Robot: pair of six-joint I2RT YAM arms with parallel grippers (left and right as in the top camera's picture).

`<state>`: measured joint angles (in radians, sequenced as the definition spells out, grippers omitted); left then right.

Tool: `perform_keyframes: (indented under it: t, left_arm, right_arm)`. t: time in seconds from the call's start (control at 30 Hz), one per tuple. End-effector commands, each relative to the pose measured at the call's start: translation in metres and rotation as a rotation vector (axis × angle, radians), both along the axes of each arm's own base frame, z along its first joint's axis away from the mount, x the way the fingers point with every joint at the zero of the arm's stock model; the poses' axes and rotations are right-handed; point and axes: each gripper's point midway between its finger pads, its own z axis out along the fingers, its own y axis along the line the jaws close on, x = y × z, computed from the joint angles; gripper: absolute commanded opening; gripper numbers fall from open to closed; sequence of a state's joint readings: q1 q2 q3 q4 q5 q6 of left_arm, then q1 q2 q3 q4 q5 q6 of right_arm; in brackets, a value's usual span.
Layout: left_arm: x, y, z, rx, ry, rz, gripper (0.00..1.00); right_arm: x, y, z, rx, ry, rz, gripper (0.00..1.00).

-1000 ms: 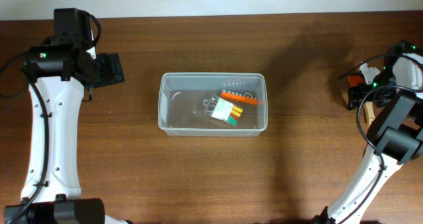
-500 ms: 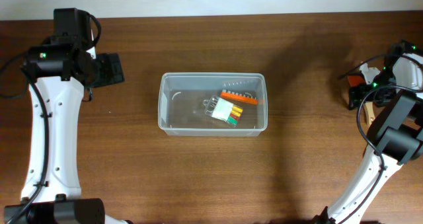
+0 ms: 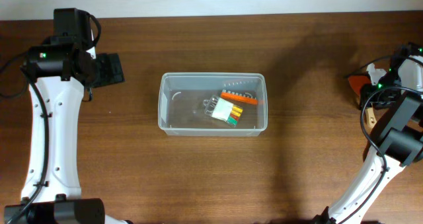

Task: Pack container
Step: 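Lower the right gripper and grasp the scraper by its wooden handle, then lift the scraper and carry it left over the container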

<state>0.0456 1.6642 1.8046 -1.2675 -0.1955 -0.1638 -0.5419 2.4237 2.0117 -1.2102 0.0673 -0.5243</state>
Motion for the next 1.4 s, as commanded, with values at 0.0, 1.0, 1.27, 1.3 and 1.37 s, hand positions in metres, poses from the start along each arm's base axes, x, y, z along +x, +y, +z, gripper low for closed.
perform_keyframes:
  t: [0.0, 1.0, 1.27, 1.3, 1.37]
  left_arm:
    - [0.001, 0.003, 0.008, 0.013, -0.023, 0.004, 0.99]
    - [0.001, 0.003, 0.008, 0.013, -0.023, 0.004, 0.99]
    - [0.001, 0.003, 0.009, 0.013, -0.023, 0.004, 0.99]
    - [0.001, 0.003, 0.009, 0.013, -0.023, 0.004, 0.99]
    - [0.001, 0.003, 0.009, 0.013, -0.023, 0.004, 0.99]
  right_arm:
    - [-0.012, -0.008, -0.016, -0.027, 0.053, -0.017, 0.46]
    - [0.083, 0.042, 0.160, -0.177, -0.280, 0.102, 0.04]
    - [0.113, 0.145, 0.244, -0.144, -0.493, 0.316, 0.04]
    - [0.115, 0.171, 0.253, -0.108, -0.524, 0.385, 0.04]
    - [0.114, 0.212, 0.264, -0.057, -0.556, 0.499, 0.04]
